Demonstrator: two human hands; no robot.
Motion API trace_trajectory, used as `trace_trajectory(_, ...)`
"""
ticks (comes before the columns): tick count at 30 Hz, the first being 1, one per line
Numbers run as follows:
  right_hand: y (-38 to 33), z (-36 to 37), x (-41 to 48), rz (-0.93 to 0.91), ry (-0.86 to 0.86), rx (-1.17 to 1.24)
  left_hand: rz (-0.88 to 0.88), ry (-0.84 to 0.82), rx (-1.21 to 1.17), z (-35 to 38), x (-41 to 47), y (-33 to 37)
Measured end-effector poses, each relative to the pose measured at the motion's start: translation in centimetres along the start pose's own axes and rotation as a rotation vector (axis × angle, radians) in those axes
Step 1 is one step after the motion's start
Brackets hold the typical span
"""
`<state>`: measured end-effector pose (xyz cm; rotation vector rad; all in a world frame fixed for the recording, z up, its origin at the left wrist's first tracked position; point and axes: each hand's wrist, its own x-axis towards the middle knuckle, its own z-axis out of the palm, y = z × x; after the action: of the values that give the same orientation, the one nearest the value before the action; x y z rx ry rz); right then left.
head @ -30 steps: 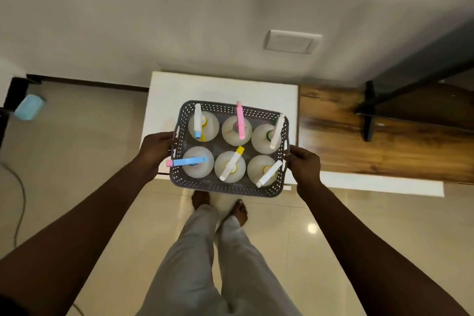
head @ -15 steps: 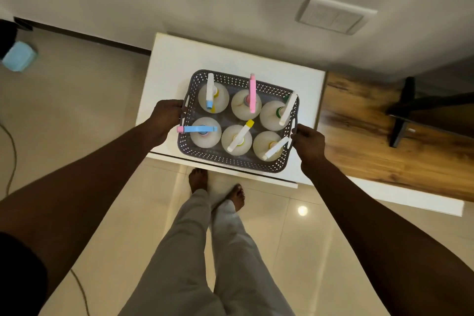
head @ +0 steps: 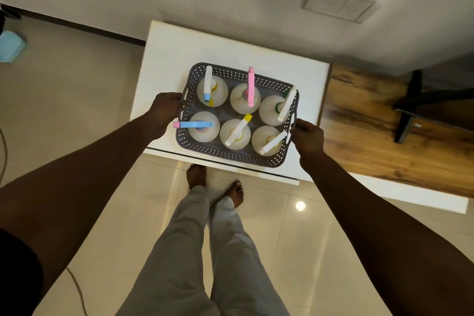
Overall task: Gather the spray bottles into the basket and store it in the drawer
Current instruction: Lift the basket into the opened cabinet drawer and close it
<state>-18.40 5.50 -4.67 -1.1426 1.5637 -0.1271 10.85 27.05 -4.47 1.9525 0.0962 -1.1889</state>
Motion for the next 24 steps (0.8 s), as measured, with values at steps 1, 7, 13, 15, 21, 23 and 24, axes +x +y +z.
trace_trajectory(1,0.2,0.1,0.2,-0.011,-0.002,0.000,0.000,0.009,-0.002,0.0,0.2,-0.1)
trace_trajectory(7,0.4,0.0,0.7,-0.030,-0.006,0.036,0.025,0.000,-0.002,-0.2,0.7,-0.5)
trace_trajectory(13,4.1,-1.5,-1.7,0.053,0.119,0.030,0.053,0.225,-0.021,-2.4,-0.3,-3.3)
trace_trajectory(15,6.8,-2.3,-3.3,0.082,0.179,-0.017,0.055,0.330,-0.056,-3.7,-1.4,-5.6)
trace_trajectory(21,15.4,-4.7,-7.5,0.267,0.325,-0.148,-0.030,0.606,0.188,-8.0,-4.1,-14.2)
trace_trajectory(23,17.0,-4.5,-7.2,0.338,0.253,-0.111,-0.114,0.555,0.202,-8.9,-3.7,-16.8)
trace_trajectory(24,17.5,-4.3,-6.8,0.353,0.213,-0.097,-0.169,0.501,0.192,-9.4,-3.3,-17.7)
